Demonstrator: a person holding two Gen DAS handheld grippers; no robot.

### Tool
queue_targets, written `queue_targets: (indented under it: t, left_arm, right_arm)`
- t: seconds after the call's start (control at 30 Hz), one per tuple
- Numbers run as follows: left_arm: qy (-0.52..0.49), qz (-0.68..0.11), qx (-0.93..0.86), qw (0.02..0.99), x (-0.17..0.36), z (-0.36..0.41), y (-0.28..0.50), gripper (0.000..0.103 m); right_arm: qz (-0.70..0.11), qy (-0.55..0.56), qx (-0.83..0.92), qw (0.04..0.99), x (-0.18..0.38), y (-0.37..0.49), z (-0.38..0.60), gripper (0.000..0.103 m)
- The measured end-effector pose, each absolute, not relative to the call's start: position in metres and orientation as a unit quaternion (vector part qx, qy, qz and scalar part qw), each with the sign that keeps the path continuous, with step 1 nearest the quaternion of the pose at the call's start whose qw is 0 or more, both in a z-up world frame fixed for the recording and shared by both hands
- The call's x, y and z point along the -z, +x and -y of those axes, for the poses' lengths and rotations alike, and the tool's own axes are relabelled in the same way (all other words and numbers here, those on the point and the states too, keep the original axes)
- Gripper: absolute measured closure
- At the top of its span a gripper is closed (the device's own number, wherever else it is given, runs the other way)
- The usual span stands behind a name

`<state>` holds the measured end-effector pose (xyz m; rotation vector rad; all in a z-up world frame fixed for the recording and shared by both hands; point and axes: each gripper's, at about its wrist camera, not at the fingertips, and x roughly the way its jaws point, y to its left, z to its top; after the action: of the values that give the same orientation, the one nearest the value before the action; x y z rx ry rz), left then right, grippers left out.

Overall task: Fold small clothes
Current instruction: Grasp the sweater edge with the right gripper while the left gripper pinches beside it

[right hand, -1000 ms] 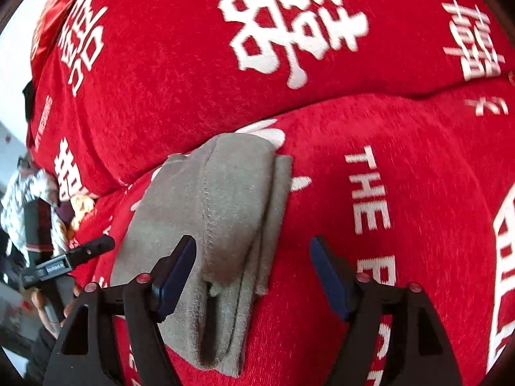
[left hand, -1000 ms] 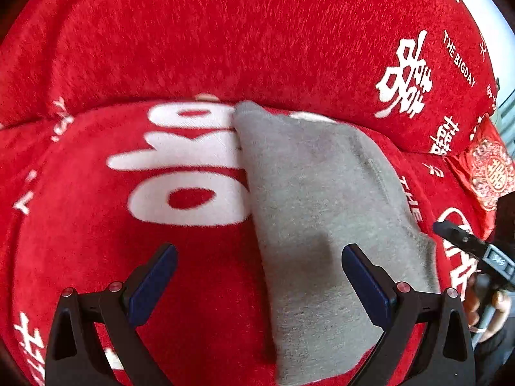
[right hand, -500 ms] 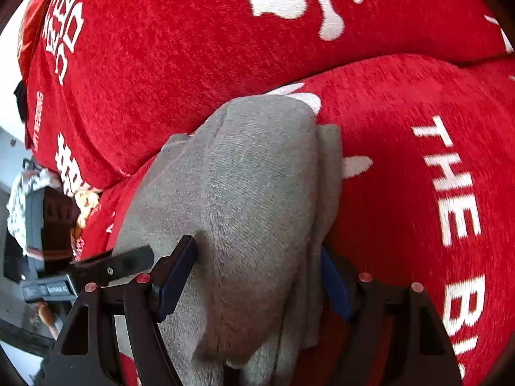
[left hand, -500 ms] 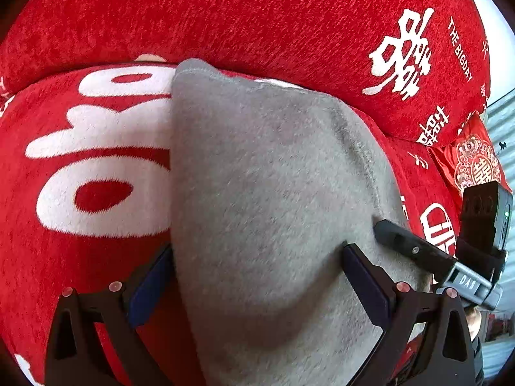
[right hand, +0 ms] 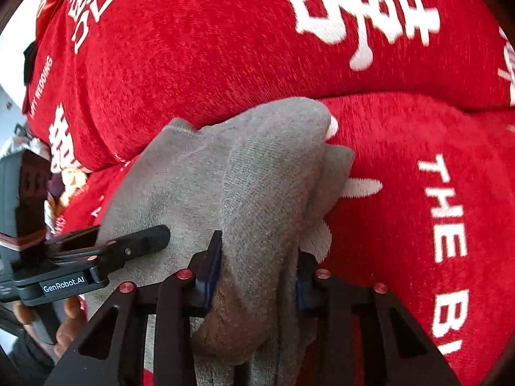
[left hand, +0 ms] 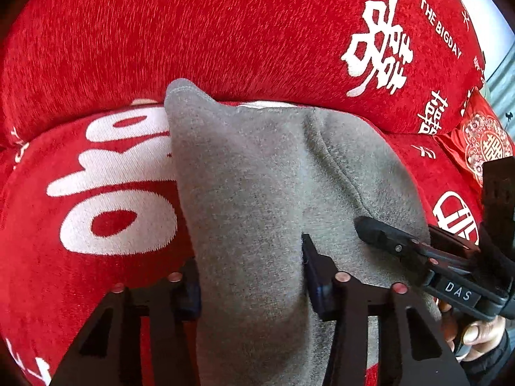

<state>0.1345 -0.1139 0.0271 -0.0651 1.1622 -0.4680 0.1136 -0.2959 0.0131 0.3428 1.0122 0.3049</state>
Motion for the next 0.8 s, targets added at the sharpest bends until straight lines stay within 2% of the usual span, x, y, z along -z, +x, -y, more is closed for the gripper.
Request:
queue_targets:
  t: [0.2,0.8]
  left_arm:
    - [-0.027,-0.537,0.22,0.814,-0.036,0.11,0.129,0.059]
    - [-0.004,-0.51,0.213,0.833,-0.081,0.078,0.063,0.059]
  right_arm:
    - [-0.465,0.153,-0.139,0.861,-0.029,0.105,0.289,0.066]
    - [-0.444,0.139,-0.164,0.87,-0.074,0.051,0.26,0.066]
